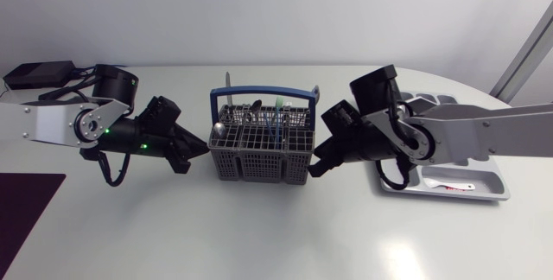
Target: Unload the cutlery basket into the drawer organizer.
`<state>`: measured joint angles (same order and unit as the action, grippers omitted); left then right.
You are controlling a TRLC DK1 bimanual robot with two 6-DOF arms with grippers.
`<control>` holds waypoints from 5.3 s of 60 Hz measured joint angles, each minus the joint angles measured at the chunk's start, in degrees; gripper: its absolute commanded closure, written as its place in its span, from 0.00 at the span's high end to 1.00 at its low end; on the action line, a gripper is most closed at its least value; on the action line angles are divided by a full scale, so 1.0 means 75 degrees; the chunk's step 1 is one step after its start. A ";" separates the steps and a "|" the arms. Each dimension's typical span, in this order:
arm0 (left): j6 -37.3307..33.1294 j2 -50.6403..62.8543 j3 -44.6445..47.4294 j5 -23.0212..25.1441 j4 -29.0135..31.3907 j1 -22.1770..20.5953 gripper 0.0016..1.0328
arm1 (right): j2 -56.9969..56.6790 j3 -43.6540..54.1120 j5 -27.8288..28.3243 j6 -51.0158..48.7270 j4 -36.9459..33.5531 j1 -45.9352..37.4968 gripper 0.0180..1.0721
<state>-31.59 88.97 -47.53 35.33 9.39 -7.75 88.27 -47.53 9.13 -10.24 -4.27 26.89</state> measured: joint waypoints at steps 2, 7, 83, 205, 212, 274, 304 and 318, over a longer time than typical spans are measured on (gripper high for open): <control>0.0000 -0.0111 0.0082 0.0000 0.0000 -0.0026 0.46 | -0.0035 0.0032 -0.0003 0.0000 0.0000 0.0000 0.08; 0.0000 -0.0373 0.0245 0.0117 0.0020 -0.0102 0.46 | -0.0111 0.0076 0.0006 0.0000 0.0003 0.0003 0.08; 0.1819 -0.0300 -0.1495 0.0259 0.1976 0.0224 0.63 | -0.2634 0.0271 -0.0154 0.0163 -0.1655 0.0169 0.83; 0.2894 -0.0134 -0.2101 0.2177 0.2174 0.0271 0.24 | -0.3028 0.0050 -0.0108 0.0201 -0.2008 0.0309 0.83; 0.2996 -0.0414 -0.2095 0.2291 0.2171 0.0318 0.24 | -0.3040 0.0050 -0.0111 0.0201 -0.2037 0.0332 0.83; 0.2081 -0.2579 -0.1888 0.2608 0.2550 -0.2565 0.24 | -0.5671 0.0443 0.1626 -0.1329 -0.2999 0.0673 0.83; 0.1568 -0.0647 -0.3328 0.2806 0.3244 -0.3736 0.24 | -0.5272 0.0962 0.2535 -0.2323 -0.2804 0.0644 0.56; 0.1250 -0.0277 -0.3739 0.2833 0.3695 -0.3858 0.24 | -0.4823 0.0962 0.2821 -0.2477 -0.2451 0.0487 0.32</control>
<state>-22.22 86.89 -75.57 56.58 37.10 -36.69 52.10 -40.32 30.28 -28.82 -22.65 30.55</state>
